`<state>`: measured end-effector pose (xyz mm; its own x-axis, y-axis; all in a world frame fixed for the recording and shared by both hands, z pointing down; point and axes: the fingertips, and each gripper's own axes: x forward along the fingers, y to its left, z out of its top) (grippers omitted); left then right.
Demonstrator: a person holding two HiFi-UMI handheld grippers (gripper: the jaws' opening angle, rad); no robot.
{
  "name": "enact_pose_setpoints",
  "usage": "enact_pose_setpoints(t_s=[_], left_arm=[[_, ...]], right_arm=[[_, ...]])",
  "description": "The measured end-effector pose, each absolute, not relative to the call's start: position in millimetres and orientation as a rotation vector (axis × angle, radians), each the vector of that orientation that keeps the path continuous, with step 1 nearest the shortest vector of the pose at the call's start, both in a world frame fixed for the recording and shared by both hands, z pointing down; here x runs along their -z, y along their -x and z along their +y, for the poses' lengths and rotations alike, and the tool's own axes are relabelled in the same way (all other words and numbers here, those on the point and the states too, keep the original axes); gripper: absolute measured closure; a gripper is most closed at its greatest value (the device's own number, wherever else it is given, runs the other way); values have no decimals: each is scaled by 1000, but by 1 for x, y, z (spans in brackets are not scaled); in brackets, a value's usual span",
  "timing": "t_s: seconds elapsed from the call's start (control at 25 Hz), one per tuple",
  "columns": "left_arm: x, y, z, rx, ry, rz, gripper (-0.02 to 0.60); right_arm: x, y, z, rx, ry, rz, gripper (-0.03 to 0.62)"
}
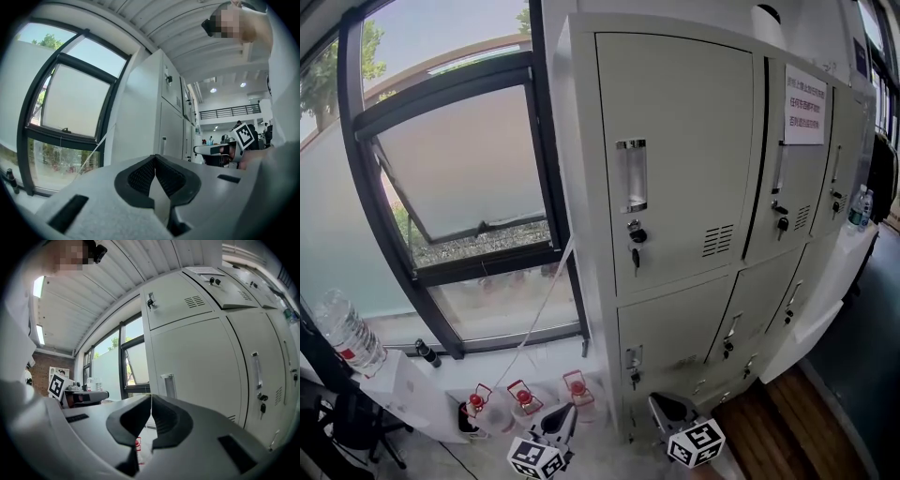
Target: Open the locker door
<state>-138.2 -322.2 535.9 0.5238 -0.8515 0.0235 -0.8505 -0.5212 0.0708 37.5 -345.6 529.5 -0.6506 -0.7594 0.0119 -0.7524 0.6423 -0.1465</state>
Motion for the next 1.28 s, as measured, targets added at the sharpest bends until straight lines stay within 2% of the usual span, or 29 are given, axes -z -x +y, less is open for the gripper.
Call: enact_pose_setpoints(t_s=[0.36,0.4,0.44,0.48,0.56,1.12,1.28], left_arm=[[-539,162,-335,-11,-2702,-1443,572],[-539,163,-336,-13,-2705,-1436,572],[-539,163,-336,-17,-2708,-1425,572],[-538,164,-337,-21,-2714,-1415,572],[-536,165,-338,-28,-2724,-1401,572],[-528,160,-336,-21,-2753,-1331,572],[-531,156,-332,-33,-2754,-1309,572]], right_arm=[[-516,-15,-355,189,1291,2809,576],[-512,-13,-355,184,1283,2815,537],[-506,-11,-356,178,1271,2826,430],[-500,-9,-357,166,1258,2841,385],[-482,-6,-358,106,1238,2881,346],[-248,16,-363,-419,981,2933,344],[-190,19,-373,-570,1046,2897,344]])
